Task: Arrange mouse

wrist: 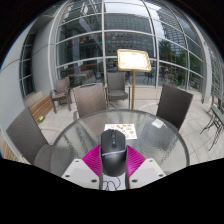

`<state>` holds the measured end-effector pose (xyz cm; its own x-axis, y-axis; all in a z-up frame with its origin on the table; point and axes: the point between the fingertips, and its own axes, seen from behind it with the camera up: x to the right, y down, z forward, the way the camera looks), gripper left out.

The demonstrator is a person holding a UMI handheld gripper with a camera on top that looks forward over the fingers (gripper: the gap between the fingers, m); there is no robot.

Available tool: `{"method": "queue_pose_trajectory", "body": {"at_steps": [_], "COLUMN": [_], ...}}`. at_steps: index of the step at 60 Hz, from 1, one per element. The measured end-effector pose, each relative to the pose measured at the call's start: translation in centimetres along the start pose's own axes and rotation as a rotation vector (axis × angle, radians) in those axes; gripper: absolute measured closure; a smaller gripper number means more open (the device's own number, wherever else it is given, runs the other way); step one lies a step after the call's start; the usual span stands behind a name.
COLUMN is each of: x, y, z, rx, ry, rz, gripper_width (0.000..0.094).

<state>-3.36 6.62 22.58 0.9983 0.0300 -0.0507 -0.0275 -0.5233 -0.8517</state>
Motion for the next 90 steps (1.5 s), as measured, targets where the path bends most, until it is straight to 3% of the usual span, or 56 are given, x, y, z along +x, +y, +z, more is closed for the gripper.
{"method": "queue_pose_trajectory", "body": {"at_steps": [12,25,30,41,46,48,69,90], "x": [-2.9,-2.0,-1.8,-2.1,-1.5,-1.6,0.2,2.9], "y": [16.7,25.0,24.8,25.1,24.2,23.2,11.0,12.6], "z": [4.3,5.6,5.9,5.9,4.9,4.2,-9.3,-19.8], "rx": [-0.25,-0.356,-0.326,-0.333,-0.356,-0.338,-0.125,-0.075], "ry": [0.031,0.084,0.087,0.061,0.064,0.053,-0.023,-0.024], "rz": [-0.013,0.008,-0.04,-0.006,-0.008,-0.008,-0.013,-0.027], "gripper_width": [0.0642,0.0639,0.0619,0.0445,0.0121,0.0056,0.0075,0.0082]}}
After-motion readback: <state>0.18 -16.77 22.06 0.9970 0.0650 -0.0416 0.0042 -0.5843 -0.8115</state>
